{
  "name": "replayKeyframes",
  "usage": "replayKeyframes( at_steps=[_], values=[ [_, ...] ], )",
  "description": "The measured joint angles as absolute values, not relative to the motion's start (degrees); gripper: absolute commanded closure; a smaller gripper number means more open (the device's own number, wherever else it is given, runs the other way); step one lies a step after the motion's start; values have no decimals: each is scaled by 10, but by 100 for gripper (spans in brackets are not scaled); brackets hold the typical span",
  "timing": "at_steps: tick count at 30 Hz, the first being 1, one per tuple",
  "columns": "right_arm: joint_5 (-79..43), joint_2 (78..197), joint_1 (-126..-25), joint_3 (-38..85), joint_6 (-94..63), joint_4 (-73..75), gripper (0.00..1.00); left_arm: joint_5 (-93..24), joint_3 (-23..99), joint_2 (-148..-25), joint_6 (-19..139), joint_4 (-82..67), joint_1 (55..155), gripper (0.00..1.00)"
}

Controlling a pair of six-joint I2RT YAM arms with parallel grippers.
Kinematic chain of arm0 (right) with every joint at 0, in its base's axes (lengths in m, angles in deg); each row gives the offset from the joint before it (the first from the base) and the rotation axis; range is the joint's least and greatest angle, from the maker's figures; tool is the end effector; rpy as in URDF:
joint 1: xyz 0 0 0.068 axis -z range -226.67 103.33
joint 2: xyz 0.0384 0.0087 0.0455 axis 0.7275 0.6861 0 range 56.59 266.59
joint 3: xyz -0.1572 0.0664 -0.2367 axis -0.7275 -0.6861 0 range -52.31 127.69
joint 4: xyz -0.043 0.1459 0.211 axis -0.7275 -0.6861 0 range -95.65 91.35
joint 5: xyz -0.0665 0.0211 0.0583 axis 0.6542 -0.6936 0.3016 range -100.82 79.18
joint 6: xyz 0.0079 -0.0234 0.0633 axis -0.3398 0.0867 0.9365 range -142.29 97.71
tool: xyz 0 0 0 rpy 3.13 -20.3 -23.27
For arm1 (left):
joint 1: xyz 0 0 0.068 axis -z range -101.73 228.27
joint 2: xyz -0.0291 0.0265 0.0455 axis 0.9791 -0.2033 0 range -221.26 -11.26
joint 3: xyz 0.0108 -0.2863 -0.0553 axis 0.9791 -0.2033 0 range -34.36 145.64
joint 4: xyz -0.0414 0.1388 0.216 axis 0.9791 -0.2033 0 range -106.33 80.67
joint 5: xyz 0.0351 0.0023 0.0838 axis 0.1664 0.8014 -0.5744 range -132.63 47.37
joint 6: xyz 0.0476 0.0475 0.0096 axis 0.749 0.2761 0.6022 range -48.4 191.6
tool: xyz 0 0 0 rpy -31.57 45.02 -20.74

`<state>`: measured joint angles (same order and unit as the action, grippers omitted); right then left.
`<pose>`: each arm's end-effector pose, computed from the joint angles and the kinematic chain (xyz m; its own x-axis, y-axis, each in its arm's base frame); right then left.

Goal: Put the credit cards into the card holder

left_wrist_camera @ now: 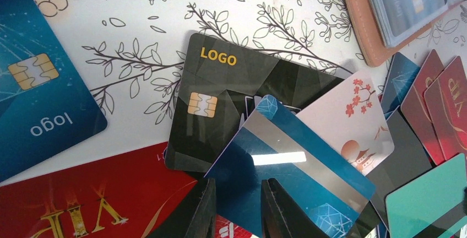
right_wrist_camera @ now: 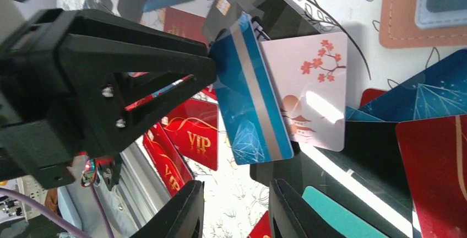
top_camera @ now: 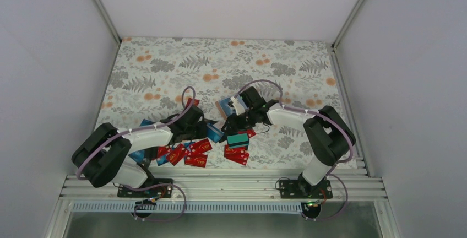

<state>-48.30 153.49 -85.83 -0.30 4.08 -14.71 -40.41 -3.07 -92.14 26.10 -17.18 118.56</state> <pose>0.2319 0.2316 0.1631 -0.9317 -0.3040 -0.1988 -0.3531 0.6294 0.6923 0.1876 -0.1619 0.1386 -0.9229 -0.1519 -0.3539 0.0055 0.9136 -0.4066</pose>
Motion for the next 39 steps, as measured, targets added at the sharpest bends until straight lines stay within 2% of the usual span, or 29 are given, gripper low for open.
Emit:
replayKeyframes(
  at_steps=[6,12,30,39],
  values=[
    [-488,1518,-858,-5,51,-141,57,-403,-41,-921,261,-146,1186,77],
    [-496,1522,-859,-14,67,-126,54,-403,-48,-921,260,-131,1186,77],
    [-492,1590,-859,-15,97,-92,55,-400,-58,-919,259,-111,1186,77],
    [-510,1602,-859,-15,111,-70,62,-400,-58,-919,259,-111,1186,77]
  ],
)
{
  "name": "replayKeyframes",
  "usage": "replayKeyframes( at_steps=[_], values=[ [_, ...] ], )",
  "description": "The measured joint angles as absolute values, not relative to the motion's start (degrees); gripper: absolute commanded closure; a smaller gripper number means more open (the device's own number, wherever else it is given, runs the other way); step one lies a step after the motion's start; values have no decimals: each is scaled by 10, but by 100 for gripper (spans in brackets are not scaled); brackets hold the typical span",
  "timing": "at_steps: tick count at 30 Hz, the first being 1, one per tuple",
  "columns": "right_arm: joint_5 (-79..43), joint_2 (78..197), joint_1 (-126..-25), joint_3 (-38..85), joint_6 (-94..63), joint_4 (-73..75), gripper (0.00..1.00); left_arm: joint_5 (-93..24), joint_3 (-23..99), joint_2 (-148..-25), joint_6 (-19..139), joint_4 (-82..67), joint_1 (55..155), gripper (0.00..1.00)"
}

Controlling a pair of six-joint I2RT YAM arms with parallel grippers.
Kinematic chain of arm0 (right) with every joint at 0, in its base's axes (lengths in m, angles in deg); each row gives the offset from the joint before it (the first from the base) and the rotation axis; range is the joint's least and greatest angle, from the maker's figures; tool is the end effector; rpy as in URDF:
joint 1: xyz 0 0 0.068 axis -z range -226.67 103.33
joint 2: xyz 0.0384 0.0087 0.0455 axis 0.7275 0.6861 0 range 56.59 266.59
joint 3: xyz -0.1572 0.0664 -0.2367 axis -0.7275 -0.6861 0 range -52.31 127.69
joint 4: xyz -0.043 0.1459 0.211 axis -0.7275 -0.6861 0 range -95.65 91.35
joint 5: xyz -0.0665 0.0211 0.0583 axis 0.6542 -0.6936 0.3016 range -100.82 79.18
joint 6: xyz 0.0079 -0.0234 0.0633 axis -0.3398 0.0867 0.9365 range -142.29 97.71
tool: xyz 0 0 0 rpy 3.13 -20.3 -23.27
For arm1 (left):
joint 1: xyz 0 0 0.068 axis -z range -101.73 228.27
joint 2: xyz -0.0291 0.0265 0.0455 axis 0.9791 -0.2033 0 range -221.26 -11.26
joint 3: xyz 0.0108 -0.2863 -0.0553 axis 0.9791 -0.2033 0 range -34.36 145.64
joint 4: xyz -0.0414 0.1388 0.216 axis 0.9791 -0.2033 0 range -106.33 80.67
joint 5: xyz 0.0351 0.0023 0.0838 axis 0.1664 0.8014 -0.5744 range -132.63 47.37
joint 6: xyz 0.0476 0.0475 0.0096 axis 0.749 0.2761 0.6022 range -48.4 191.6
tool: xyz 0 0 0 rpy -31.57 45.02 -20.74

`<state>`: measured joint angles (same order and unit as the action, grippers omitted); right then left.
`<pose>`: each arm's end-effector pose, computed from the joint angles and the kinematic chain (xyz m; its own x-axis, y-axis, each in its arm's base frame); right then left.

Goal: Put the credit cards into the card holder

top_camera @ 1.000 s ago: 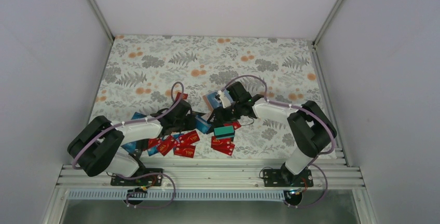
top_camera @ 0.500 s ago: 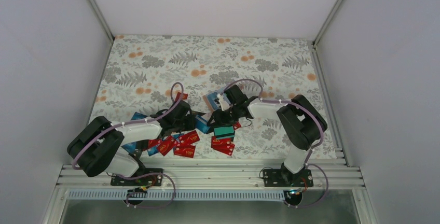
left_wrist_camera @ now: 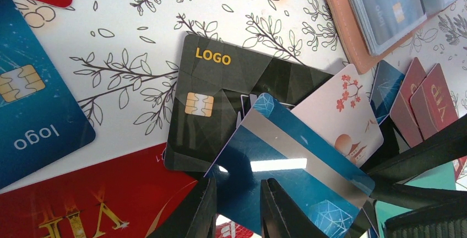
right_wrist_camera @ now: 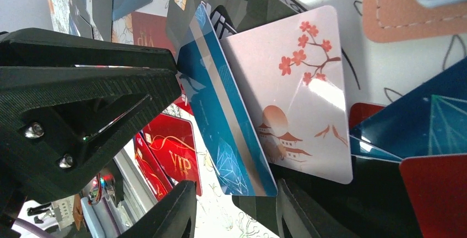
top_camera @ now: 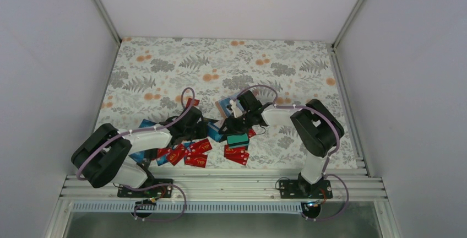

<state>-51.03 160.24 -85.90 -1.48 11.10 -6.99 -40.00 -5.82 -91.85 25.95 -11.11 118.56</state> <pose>0.2394 0.2409 0.1299 -0.9651 -0.2452 -0.0916 -0.2312 0.6344 0.7377 0.1864 -0.1614 0.1343 -0.9072 -0.1673 -0.3860 0.0257 0.8938 -0.4477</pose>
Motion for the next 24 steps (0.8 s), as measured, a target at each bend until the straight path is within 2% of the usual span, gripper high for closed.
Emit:
replayKeyframes(
  at_steps=[15,21,24],
  values=[
    [-527,1622,-859,-15,122,-55,81,-399,-60,-917,259,-110,1185,77],
    [-538,1635,-859,-14,124,-46,94,-398,-61,-915,259,-111,1185,77],
    [-549,1640,-859,-14,127,-41,96,-398,-62,-911,259,-116,1185,77]
  ],
)
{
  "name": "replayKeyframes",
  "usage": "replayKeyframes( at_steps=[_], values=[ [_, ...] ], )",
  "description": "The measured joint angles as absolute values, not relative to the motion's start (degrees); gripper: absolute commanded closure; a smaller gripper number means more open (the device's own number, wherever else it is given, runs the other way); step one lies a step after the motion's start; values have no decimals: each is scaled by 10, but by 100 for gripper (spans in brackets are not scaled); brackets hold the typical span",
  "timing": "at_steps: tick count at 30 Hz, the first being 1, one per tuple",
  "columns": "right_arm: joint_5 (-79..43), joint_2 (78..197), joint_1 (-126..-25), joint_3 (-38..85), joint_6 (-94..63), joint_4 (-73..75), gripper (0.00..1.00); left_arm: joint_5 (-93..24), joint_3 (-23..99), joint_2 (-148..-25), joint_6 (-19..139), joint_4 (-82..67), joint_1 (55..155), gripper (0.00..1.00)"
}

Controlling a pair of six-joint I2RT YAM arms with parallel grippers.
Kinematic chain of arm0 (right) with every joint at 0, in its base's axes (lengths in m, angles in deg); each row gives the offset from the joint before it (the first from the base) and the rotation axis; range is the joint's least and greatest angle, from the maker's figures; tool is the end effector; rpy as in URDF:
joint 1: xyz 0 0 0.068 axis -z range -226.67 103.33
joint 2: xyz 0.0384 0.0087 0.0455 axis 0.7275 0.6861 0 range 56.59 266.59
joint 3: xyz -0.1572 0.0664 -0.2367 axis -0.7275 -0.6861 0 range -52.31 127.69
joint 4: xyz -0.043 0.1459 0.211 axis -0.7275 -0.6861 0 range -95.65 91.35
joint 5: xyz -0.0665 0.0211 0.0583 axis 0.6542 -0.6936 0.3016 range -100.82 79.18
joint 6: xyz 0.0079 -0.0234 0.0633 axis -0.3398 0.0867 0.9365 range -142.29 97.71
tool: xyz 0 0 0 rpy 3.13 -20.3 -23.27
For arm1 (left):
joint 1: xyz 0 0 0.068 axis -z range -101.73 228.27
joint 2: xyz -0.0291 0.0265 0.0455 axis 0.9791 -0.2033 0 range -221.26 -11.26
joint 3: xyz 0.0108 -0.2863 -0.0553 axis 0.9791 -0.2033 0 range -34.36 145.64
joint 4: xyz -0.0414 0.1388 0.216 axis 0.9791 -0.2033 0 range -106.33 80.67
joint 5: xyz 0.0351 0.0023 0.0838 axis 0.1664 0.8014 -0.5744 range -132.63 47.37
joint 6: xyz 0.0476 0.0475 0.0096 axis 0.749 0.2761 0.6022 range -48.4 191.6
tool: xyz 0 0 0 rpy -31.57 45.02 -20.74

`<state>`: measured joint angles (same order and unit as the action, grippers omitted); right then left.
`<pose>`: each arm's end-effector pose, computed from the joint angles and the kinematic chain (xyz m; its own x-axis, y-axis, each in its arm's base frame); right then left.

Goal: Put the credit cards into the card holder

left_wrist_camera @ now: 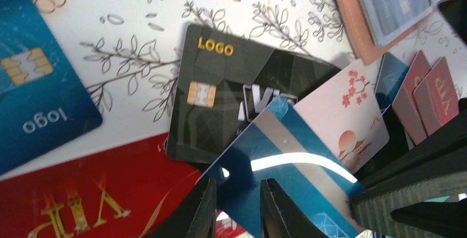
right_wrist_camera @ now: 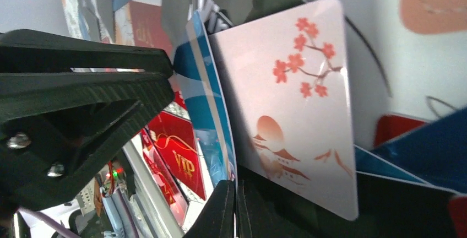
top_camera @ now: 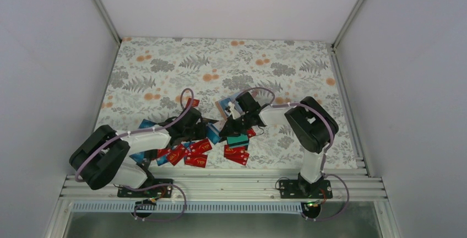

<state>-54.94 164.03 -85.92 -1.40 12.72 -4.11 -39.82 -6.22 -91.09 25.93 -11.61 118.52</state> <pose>0.2413 0.2461 0.1140 -0.9659 -0.2571 -0.0321 -0.1871 0.6064 0.7729 0.1842 -0.1595 0.1348 -0.9087 -0.1667 -0.3826 0.0248 0.8935 -0.4483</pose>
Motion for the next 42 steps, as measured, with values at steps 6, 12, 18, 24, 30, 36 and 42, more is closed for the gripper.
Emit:
replayKeyframes(
  at_steps=[6,12,18,24,30,36,42],
  values=[
    [-566,1639,-859,-14,125,-34,96,-401,-70,-878,259,-165,1185,76],
    [-564,1603,-859,-3,111,-66,96,-422,-58,-805,261,-245,1185,74],
    [-556,1543,-855,19,105,-94,96,-455,15,-742,276,-320,1185,71],
    [-559,1470,-826,24,105,-113,96,-487,88,-709,296,-369,1185,70],
    [-583,1408,-758,25,100,-120,96,-492,147,-707,323,-381,1183,69],
    [-627,1355,-687,24,94,-119,96,-455,189,-716,342,-352,1175,69],
    [-680,1320,-647,14,100,-99,96,-393,206,-739,348,-297,1172,68]
  ],
)
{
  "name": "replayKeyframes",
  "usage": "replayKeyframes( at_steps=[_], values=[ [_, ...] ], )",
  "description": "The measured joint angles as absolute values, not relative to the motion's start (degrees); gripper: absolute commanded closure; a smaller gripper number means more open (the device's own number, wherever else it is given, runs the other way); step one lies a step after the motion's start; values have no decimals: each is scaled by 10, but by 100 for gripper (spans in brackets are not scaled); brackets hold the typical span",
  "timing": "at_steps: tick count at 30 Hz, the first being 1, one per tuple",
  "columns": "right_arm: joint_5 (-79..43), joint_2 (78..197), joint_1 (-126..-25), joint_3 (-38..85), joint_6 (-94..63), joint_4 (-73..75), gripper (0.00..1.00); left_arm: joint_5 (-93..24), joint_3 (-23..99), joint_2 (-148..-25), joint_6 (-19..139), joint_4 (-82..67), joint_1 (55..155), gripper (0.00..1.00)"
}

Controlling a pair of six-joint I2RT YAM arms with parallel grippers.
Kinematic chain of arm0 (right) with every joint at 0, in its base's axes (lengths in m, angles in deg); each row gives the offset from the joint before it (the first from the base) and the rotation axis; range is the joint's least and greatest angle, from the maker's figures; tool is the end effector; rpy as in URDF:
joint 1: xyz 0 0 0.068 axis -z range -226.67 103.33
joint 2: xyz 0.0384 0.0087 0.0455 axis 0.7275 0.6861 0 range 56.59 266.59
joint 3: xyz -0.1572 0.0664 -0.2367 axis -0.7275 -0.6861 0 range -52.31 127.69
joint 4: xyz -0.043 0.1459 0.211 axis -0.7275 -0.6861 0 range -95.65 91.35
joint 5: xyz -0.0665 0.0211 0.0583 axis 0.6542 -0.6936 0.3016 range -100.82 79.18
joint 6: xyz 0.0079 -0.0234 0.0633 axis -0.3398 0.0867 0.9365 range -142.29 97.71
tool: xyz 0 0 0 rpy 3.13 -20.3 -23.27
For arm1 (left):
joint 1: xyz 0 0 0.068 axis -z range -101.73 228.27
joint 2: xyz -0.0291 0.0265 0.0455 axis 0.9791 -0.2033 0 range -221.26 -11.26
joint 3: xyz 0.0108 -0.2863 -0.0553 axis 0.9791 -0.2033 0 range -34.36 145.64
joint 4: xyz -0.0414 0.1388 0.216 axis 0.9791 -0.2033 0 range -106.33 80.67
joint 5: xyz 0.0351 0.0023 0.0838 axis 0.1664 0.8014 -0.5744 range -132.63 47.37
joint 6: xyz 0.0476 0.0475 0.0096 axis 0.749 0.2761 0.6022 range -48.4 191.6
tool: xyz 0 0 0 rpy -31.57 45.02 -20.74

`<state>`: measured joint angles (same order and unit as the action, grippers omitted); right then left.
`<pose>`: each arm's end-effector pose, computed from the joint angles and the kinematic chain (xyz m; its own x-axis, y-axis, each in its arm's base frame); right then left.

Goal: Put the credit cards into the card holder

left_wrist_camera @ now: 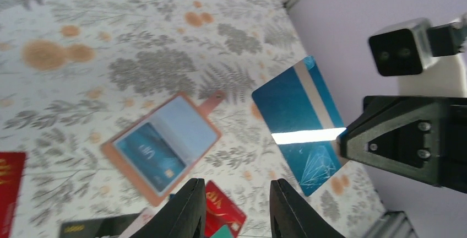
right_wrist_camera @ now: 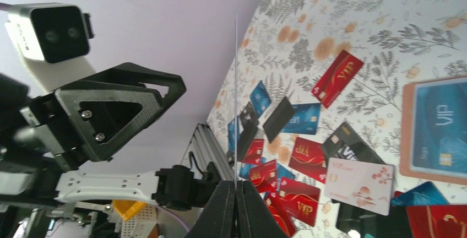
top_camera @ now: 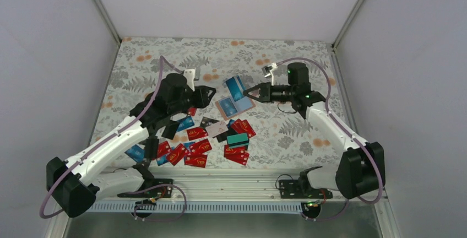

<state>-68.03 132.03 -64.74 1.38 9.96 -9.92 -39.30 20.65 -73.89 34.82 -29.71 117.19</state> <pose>0.2559 0.1317 0.2970 -0.8853 0.0153 -0.4647 -0.4323 0.3407 0.8349 0.1944 -0.1611 0.3322 -0.6920 -0.2094 -0.6909 0.3155 0.7730 -0.5504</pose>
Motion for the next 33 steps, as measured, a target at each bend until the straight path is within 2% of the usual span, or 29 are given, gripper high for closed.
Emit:
replayKeyframes(
  at_steps=[18,33],
  values=[
    [-772,1284,-634,13,196,-10,96,-214,198,-752,293,-85,1166,69],
    [-771,1252,-634,33,289,61,96,-187,183,-763,259,-28,1165,69]
  ],
)
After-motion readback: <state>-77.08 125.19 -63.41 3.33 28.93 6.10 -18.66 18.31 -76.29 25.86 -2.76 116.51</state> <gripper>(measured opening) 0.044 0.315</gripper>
